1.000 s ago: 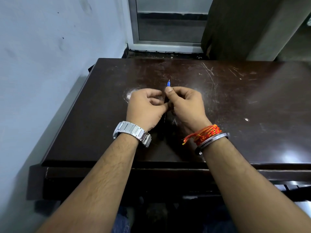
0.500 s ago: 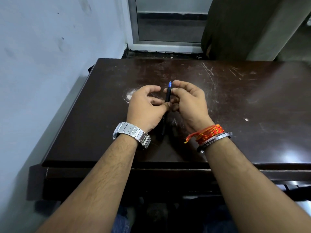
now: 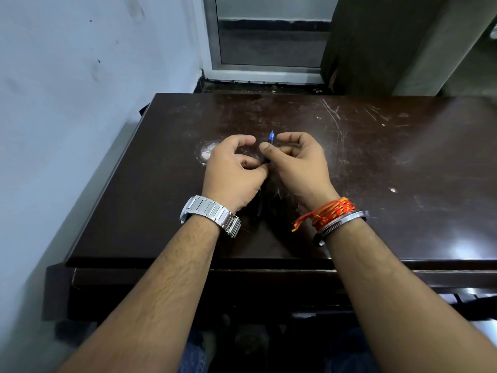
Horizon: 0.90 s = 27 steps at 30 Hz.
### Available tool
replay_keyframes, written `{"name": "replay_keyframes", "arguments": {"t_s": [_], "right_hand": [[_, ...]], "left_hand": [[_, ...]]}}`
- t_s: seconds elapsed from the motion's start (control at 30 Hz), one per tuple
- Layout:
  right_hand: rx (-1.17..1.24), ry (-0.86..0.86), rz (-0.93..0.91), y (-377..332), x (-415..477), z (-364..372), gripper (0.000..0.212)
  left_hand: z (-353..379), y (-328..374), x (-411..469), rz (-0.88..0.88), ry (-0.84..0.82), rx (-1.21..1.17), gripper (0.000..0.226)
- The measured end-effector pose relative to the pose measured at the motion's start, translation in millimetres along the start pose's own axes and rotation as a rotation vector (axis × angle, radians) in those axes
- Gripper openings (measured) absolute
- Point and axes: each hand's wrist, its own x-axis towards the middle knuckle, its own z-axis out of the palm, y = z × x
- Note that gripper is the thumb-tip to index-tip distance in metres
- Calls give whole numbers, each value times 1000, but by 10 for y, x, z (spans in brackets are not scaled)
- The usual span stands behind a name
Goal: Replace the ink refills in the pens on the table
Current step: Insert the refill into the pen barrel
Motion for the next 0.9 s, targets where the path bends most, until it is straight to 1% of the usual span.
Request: {"name": "replay_keyframes", "arguments": {"t_s": [0.1, 0.17, 0.23, 0.27, 0.33, 0.47, 0.5, 0.6, 0.67, 0.83, 0.9], "right_hand": [[142, 2, 0, -29, 18, 17, 17], [172, 11, 3, -38, 28, 14, 16], [55, 17, -5, -16, 8, 7, 35], [-7, 9, -12, -3, -9, 6, 40], [-27, 0, -12, 7, -18, 12, 34], [218, -14, 32, -36, 19, 36, 16], [220, -12, 41, -35, 26, 31, 16], [53, -9, 19, 12, -1, 34, 34], [16, 5, 4, 28, -4, 36, 30], [145, 21, 10, -12, 14, 49, 15], [151, 23, 18, -18, -1, 50, 16]], "left_hand": [[3, 4, -2, 5, 4, 10, 51], [-4, 7, 1, 5, 3, 15, 52], [-8, 11, -4, 4, 4, 7, 51], [-4, 13, -9, 7, 6, 1, 49], [3, 18, -17, 12, 2, -2, 46], [-3, 10, -2, 0, 0, 0, 49], [-7, 12, 1, -2, 0, 5, 50], [-15, 18, -6, 4, 8, -1, 48], [-11, 20, -11, 9, 12, -1, 47], [-25, 18, 1, 1, 18, 4, 48], [-27, 19, 1, -3, 15, 5, 49]]}}
